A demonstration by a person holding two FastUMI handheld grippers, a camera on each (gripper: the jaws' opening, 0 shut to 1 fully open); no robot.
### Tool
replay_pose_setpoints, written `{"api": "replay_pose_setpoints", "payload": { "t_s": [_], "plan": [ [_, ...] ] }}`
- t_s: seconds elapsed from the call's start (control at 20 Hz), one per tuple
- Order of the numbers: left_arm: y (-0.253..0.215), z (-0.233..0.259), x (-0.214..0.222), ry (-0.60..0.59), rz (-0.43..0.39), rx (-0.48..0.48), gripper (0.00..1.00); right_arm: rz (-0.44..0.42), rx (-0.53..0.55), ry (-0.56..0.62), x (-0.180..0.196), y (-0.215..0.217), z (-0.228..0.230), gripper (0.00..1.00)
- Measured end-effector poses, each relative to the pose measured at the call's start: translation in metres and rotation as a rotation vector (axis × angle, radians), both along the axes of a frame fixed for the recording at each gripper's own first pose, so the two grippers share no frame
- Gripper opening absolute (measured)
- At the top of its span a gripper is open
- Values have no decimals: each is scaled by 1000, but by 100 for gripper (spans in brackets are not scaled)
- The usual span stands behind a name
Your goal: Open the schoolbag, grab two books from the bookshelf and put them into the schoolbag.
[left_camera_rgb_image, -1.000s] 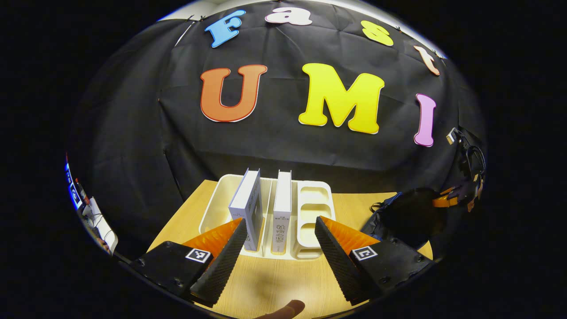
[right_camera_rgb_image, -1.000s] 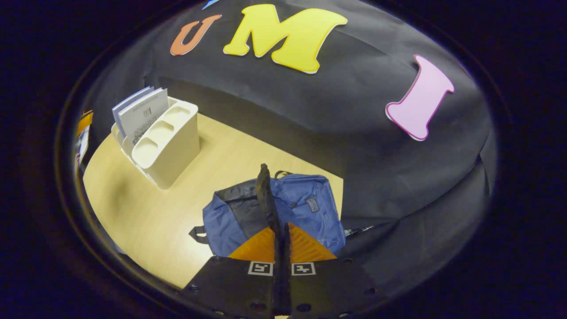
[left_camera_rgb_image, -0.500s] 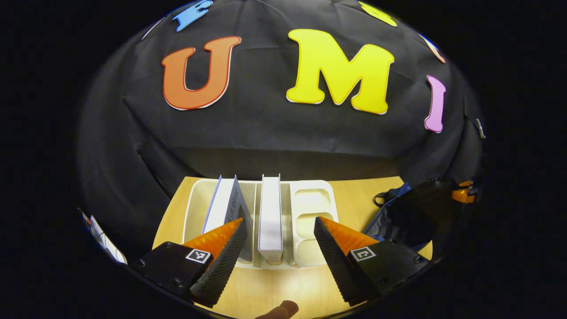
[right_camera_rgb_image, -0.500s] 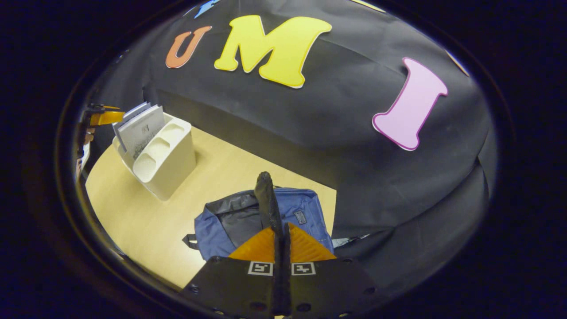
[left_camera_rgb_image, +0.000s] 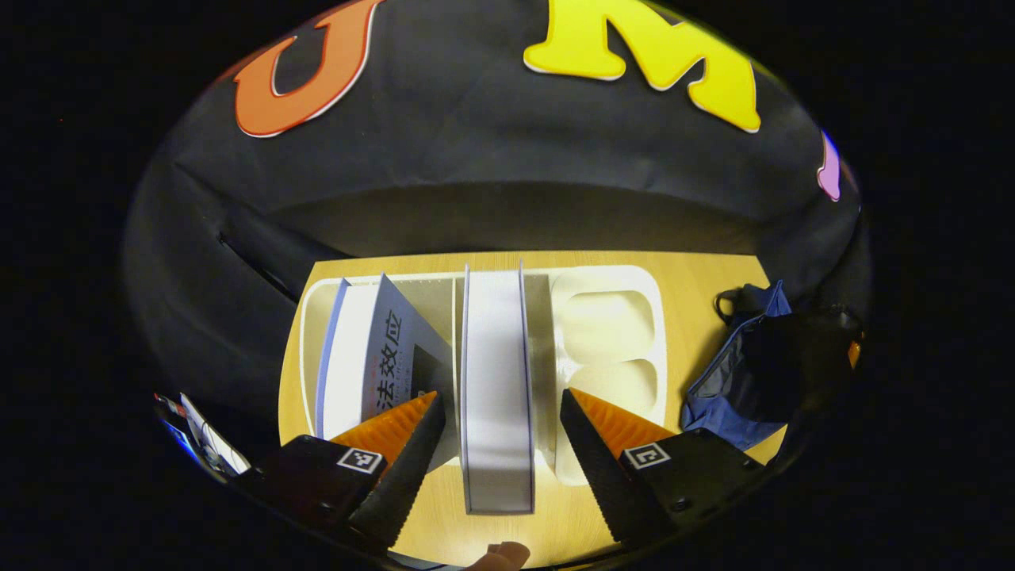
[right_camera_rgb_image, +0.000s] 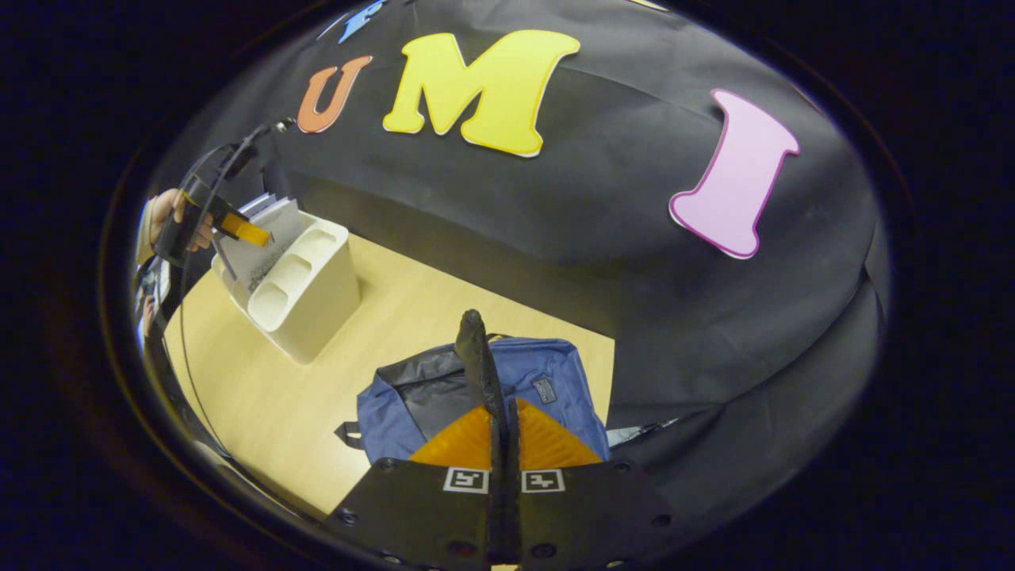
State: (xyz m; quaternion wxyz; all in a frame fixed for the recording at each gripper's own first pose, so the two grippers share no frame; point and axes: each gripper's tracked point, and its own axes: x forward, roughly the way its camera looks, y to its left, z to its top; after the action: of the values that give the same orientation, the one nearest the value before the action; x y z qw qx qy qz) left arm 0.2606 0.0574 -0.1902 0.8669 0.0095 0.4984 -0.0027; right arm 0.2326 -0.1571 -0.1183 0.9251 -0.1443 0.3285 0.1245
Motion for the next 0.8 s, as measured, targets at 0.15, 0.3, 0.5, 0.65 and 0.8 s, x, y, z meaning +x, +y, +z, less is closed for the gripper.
{"api": "replay_pose_setpoints", "payload": {
  "t_s": [0.15,0.3,0.5,0.65,0.8],
  "plan": [
    [14,-16,-6,149,20,66,86,4,-11,10,-1,-4,-4,0],
    [15,-28,-3,212,8,93,83,14,-3,18,-4,-1,-5,3],
    [-4,-33,-7,247,16,14,57,20,17,26,-6,0,-9,0],
    [-12,-32,-19,261,45,-6,49,20,27,26,-7,-1,-11,0],
    [-14,-18,-27,239,47,-39,49,17,43,28,-10,1,-14,0]
  ]
}}
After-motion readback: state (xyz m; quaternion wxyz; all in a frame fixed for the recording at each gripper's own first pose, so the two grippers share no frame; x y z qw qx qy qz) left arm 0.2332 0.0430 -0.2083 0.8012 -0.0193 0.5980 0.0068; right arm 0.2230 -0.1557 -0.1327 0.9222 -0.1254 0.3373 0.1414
